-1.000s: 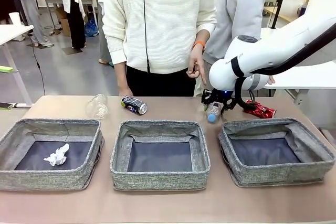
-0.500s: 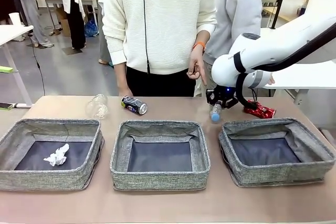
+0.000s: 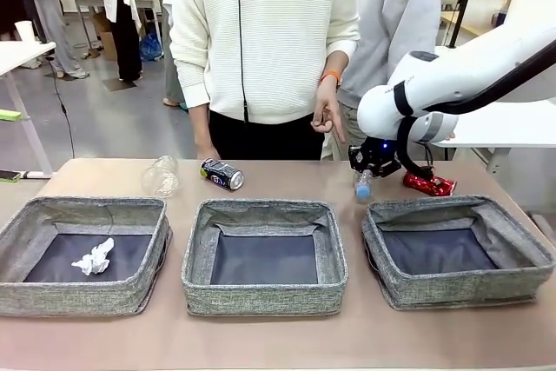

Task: Sort the waste into the appropriate baskets.
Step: Pick up the waste item pointed out by the person.

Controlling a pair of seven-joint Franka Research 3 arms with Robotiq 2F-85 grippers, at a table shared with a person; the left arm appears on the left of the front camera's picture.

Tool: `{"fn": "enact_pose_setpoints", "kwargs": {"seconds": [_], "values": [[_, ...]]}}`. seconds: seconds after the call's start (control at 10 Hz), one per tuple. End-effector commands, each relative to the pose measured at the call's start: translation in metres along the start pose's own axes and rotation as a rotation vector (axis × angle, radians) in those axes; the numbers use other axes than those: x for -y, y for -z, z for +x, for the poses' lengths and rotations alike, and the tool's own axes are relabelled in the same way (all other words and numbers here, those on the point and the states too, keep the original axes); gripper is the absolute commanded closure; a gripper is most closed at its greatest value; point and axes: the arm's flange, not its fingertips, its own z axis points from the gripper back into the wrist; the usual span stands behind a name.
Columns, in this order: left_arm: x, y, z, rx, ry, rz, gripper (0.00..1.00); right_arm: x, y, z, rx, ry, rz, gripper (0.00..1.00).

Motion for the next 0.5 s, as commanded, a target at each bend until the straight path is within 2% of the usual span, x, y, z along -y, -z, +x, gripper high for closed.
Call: {"fn": "enact_pose_setpoints", "kwargs": {"seconds": [0.0,0.1,0.2,0.3,0.4], "values": [[0.002,-0.001,-0.002,-0.004,0.005,-0.012,0.00,0.021,-0.080,-0.021,0.022,-0.061,0.017,0.97],[0.002,-0.001,-0.002,-0.004,0.005,-0.012,0.00,0.027,-0.151,-0.062,0.009,-0.125,0.006,0.97],[0.002,-0.001,-0.002,-0.004,0.005,-0.012,0.00,0.029,-0.199,-0.113,0.039,-0.176,-0.030,0.97],[0.002,-0.001,-0.002,-0.004,0.005,-0.012,0.00,0.030,-0.223,-0.159,0.063,-0.243,-0.074,0.97],[0.002,-0.001,-0.002,-0.004,0.005,-0.012,0.00,0.034,-0.230,-0.189,0.053,-0.346,-0.070,0.97]]}}
